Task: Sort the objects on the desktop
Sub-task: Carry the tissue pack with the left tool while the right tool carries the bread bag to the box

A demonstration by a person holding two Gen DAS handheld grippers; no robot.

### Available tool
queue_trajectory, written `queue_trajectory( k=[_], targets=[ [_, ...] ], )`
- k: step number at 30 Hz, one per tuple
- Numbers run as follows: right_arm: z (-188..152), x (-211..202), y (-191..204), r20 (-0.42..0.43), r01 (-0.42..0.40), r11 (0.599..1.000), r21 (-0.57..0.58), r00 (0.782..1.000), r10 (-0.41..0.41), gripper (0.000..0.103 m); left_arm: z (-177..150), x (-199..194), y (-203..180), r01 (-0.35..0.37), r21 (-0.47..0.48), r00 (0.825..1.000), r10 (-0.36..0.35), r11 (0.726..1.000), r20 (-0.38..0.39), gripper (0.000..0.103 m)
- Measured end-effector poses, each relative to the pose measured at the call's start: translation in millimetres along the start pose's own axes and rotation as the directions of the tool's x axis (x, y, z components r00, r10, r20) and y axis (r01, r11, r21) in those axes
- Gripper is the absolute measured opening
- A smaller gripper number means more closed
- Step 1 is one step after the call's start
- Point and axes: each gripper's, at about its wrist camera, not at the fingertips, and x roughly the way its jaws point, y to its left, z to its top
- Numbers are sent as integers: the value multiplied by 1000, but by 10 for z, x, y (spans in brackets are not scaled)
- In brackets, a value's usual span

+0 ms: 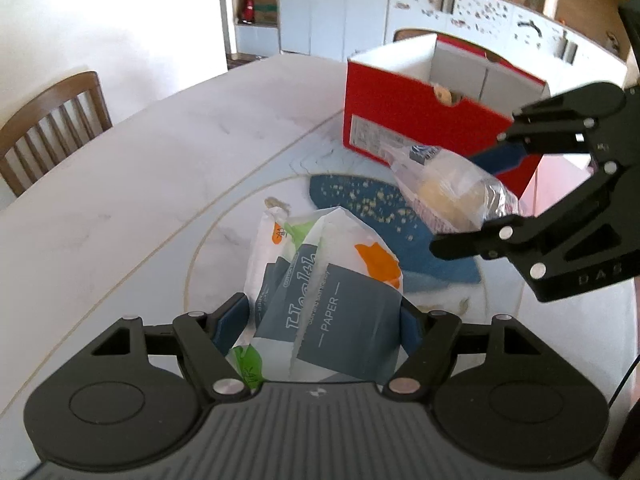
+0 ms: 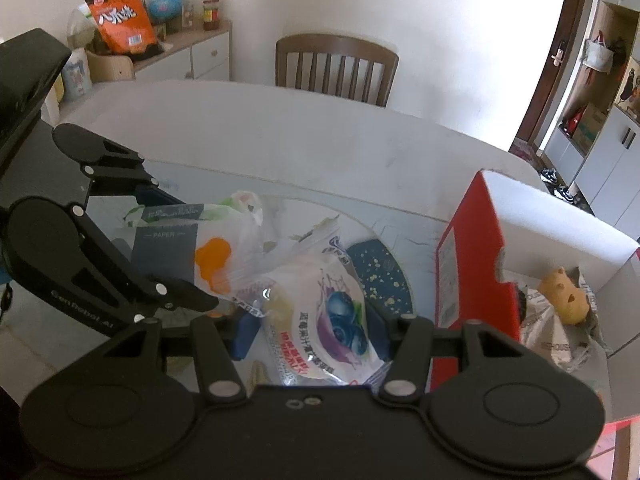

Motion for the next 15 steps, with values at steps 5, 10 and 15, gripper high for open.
queue_trajectory(
  k=[5,10,15],
  targets=[
    [16,-212,-55,25,-9,1000,11,1000,9,55,70,-185,-104,-22,-15,1000,22,1000,20,75],
    [16,-395,-118,53,-15,1000,17,998,14,55,156,-366,-254,-40,-13,998,40,999,37,75],
    [6,-552,-205,74,-14,1000,25,997,12,55,271,-515,-419,-49,-4,997,49,999,57,75]
  ],
)
